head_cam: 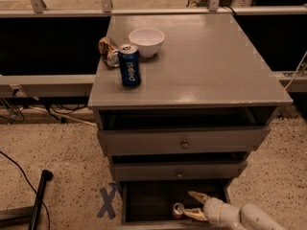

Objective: Pick coke can from bottom drawer and place on counter

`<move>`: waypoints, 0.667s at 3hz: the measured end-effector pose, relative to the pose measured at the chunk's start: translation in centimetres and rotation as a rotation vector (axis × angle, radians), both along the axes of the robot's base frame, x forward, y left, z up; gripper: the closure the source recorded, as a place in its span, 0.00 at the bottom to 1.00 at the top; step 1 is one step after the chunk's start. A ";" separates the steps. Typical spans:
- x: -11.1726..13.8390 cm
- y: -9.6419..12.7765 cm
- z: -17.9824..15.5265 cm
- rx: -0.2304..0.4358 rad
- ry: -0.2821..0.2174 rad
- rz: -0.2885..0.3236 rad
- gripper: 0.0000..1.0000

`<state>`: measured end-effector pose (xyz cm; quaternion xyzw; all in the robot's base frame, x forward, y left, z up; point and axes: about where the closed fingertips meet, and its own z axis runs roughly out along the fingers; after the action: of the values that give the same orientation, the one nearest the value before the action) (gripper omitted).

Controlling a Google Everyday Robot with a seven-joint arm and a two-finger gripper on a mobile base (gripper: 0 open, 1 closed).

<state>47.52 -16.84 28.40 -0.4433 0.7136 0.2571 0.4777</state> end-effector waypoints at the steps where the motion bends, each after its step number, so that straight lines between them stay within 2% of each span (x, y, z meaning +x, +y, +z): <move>1: 0.2 0.1 -2.2 0.003 0.027 0.013 0.39; 2: 0.2 0.2 -3.6 0.001 0.042 0.026 0.36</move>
Offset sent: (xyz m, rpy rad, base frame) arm 0.0031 -0.0026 -0.0520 -0.0065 0.0579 0.0351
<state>47.77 -16.66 24.78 -0.4468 0.7174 0.2731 0.4595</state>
